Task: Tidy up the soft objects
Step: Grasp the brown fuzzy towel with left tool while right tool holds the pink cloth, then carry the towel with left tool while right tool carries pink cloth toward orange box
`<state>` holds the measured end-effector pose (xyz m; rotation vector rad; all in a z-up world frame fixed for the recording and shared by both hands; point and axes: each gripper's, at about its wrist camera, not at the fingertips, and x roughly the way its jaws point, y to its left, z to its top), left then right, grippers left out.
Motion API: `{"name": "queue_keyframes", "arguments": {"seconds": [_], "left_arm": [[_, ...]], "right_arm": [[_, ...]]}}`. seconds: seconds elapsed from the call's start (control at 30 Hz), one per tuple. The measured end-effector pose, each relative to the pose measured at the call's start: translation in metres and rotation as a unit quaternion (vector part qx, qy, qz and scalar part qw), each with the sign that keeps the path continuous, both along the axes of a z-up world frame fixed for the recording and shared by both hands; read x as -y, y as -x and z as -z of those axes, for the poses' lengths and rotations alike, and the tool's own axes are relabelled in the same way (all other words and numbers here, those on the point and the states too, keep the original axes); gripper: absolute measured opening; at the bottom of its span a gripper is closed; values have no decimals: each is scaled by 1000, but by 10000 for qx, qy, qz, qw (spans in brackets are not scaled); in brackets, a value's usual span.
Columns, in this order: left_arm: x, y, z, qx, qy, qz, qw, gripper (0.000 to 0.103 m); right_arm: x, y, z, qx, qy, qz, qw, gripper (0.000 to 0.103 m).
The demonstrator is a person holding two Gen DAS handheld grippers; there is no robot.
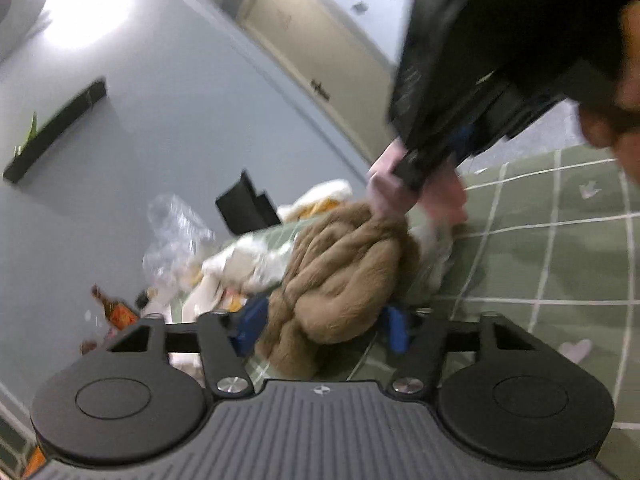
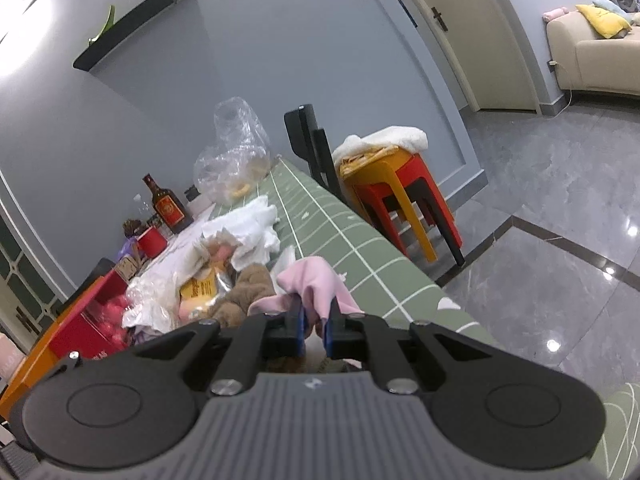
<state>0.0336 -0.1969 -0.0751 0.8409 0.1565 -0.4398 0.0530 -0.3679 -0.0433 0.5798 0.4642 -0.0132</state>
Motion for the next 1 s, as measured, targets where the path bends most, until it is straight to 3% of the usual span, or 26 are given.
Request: {"name": "queue_keyframes", "arguments": {"seconds": [0.07,0.13,0.17,0.37,0.47,0.6,0.67,0.77,0.83,1.0], "left_arm": [[4,4,7,89,-201,155,9996,58],[9,2,12,64,-397,37,9992,45],[10,0,12,136,-400,-79,9991,35],[8,-1,1,164,-127,-346,9992,14],[2,-5,-10,128,266,-657,9974,12],[-19,-16,-33,-492,1055,-940,9887,12],[-32,-19,-44,-746,1393,-1021,9821,12],[-56,-19,-60,-1123,1988,-1264,9653,12],[-70,-19,-68,-1227,2255,-1326,9573,12],[-89,-18,-81,-1108,2552,-1542,9481,12]], "right_arm": [[0,0,2,-36,-14,-2,10000,7],[-1,-1,2,-51,-7,-6,10000,7],[-2,-1,2,-56,8,-18,10000,7],[-1,-5,4,-125,-92,-26,9999,7],[2,-5,7,-106,-275,49,9996,7],[-5,-3,2,21,-103,-9,9999,7],[-7,-3,0,56,-122,-53,9999,7],[-9,-5,0,89,-183,-112,9997,7],[-12,-4,0,134,-123,-159,9997,7],[-16,-2,-3,187,-103,-212,9995,7]]}}
